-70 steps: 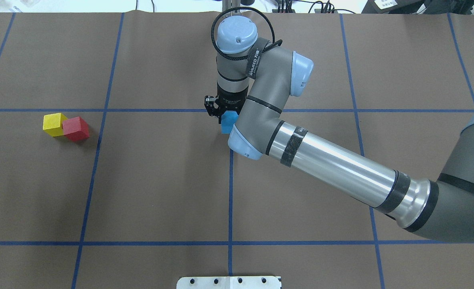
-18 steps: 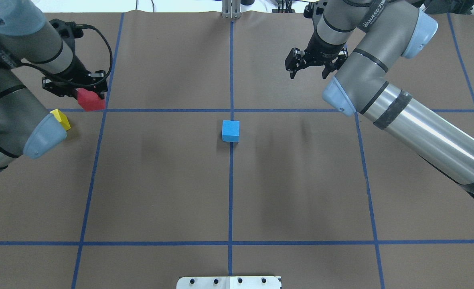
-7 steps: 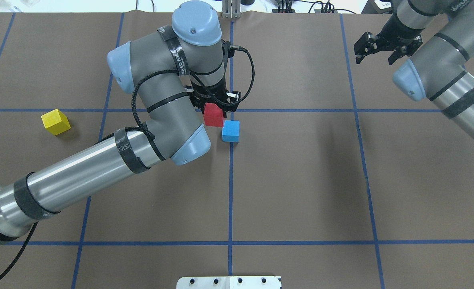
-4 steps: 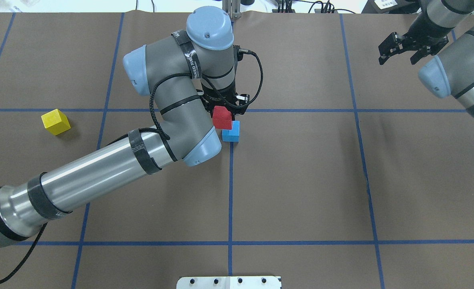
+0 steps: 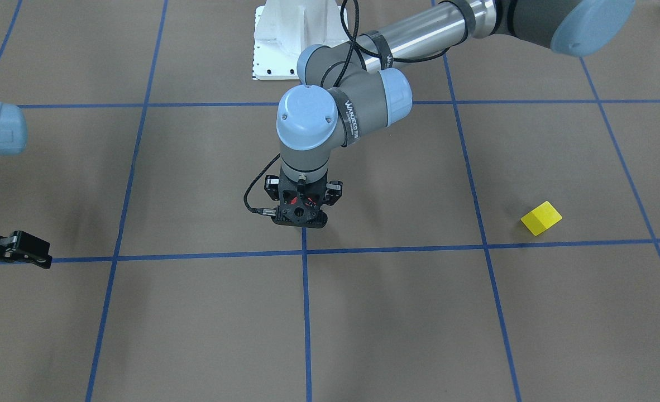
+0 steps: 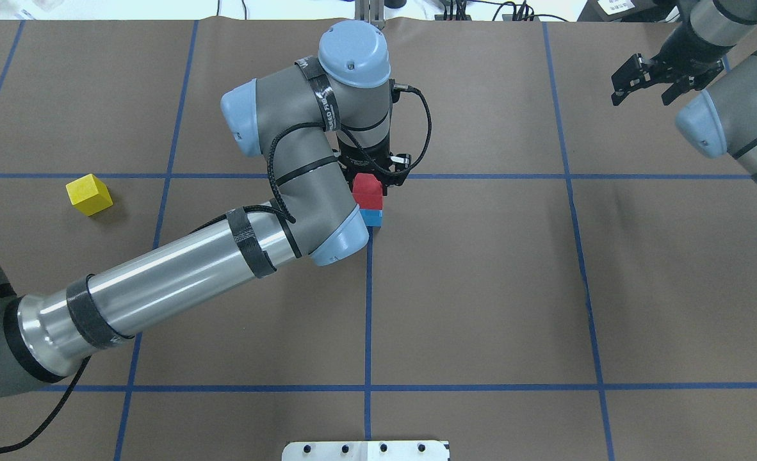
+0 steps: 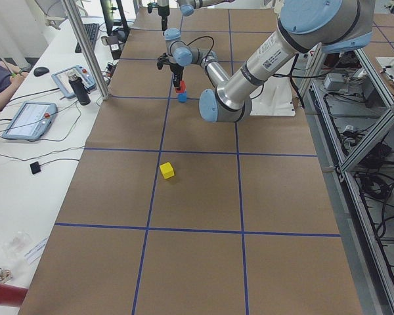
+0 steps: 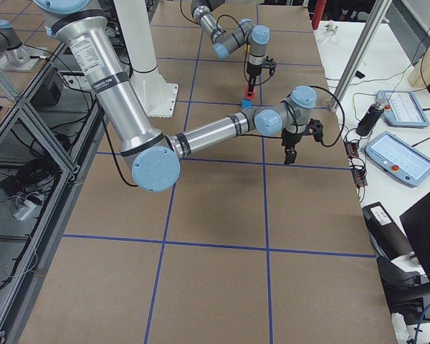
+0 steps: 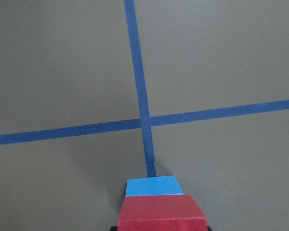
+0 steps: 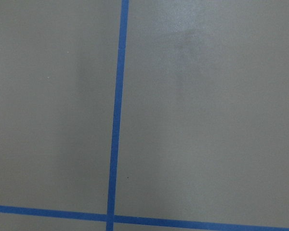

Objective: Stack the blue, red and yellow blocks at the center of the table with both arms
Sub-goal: 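Lower the red cube onto the blue cube and open the left gripper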

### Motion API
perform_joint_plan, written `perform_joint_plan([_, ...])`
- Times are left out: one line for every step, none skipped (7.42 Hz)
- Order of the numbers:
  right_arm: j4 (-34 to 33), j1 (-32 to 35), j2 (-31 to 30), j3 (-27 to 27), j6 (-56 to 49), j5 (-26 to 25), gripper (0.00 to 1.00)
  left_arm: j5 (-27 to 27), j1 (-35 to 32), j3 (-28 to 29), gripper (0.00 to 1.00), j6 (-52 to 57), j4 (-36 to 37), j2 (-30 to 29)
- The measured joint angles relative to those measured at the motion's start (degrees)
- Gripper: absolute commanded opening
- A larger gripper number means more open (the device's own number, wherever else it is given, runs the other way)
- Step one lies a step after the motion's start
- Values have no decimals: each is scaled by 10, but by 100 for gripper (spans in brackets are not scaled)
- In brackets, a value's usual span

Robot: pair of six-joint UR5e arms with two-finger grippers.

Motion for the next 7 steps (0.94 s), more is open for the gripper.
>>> perform_joint_plan([0, 0, 0, 0, 0, 0, 99, 0, 0, 0, 0, 0, -1, 0])
perform_joint_plan([-1, 0, 0, 0, 0, 0, 99, 0, 0, 1, 5, 0, -1, 0])
perform_joint_plan([-1, 0, 0, 0, 0, 0, 99, 0, 0, 1, 54, -1, -1, 1])
perform_joint_plan([-1, 0, 0, 0, 0, 0, 99, -1, 0, 1, 100, -1, -1, 1])
perform_joint_plan([-1, -1, 0, 0, 0, 0, 99, -1, 0, 1, 100, -1, -2, 1])
perform_joint_plan([-1, -1, -1, 0, 0, -1, 99, 0, 0, 0, 100, -1, -5, 2])
perform_joint_plan([-1, -1, -1, 0, 0, -1, 99, 0, 0, -1, 100, -3, -7, 3])
